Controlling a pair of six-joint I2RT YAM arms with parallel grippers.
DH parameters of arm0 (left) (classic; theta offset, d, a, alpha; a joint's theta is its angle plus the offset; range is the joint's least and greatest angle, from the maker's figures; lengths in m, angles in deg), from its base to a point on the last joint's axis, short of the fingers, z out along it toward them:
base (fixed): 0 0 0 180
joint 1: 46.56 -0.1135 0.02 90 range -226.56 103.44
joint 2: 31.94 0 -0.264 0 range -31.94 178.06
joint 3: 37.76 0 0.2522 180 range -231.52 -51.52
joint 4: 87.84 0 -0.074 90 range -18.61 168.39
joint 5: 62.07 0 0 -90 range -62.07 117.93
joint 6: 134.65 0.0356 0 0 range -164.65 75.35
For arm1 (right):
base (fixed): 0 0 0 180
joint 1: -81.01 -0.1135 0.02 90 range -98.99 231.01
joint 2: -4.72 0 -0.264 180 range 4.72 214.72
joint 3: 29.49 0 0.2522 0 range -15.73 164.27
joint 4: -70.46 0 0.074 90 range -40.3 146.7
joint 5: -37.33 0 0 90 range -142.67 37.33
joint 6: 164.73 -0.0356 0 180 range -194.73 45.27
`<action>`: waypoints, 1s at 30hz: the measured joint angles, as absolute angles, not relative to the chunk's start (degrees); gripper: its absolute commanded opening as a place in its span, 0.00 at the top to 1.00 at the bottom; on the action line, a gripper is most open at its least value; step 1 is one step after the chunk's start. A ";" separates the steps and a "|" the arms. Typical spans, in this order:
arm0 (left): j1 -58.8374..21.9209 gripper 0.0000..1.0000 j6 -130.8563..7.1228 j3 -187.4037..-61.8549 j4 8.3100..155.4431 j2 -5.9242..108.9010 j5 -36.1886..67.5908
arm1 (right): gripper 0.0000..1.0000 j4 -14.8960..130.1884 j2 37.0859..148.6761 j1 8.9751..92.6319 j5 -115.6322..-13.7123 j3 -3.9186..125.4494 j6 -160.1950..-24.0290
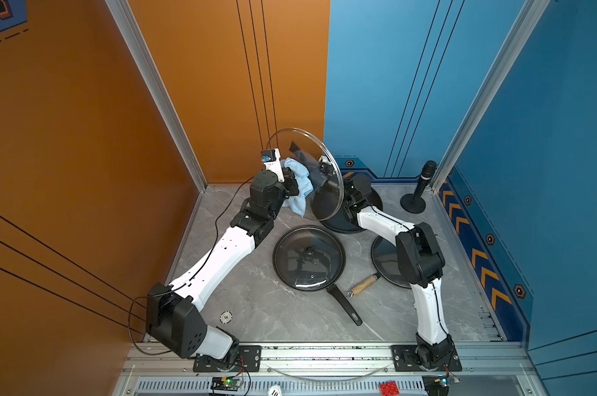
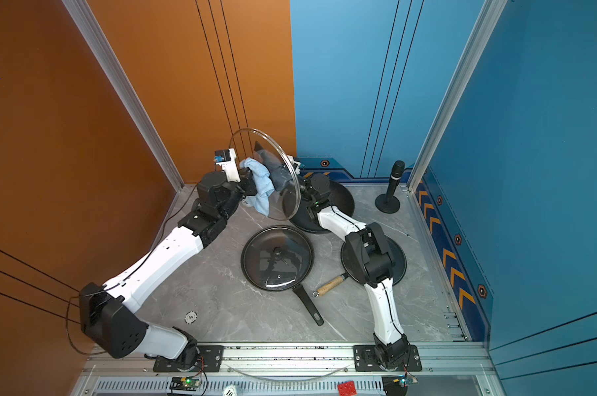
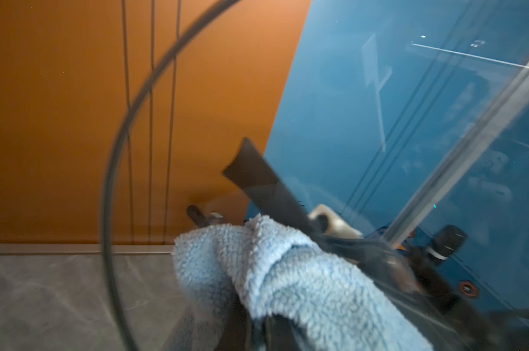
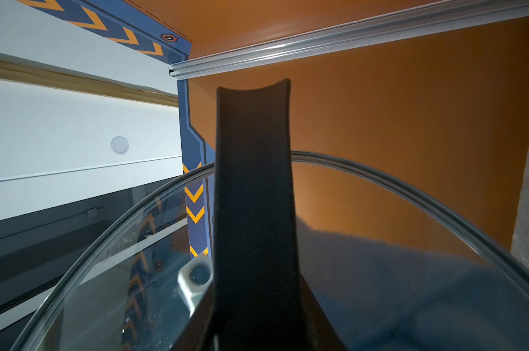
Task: Wipe the pot lid with a cloth
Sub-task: Wipe the pot lid.
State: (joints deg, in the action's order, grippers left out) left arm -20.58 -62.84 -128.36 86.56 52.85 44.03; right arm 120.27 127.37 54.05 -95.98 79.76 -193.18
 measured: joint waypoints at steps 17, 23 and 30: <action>-12.19 1.00 -59.04 -130.94 82.08 48.59 43.55 | 0.93 125.86 119.19 58.48 -97.32 74.71 -193.31; -6.57 1.00 -55.35 -138.74 87.10 47.59 30.72 | 0.93 124.33 124.31 57.89 -97.40 78.66 -193.27; -8.76 1.00 -53.44 -145.32 91.83 54.67 25.10 | 0.93 120.66 126.14 55.03 -97.84 78.71 -192.68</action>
State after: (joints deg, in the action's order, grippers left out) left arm -8.76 -53.44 -145.32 91.83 54.67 25.10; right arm 120.66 126.14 55.03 -97.84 78.71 -192.68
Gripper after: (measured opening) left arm 0.074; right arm 0.355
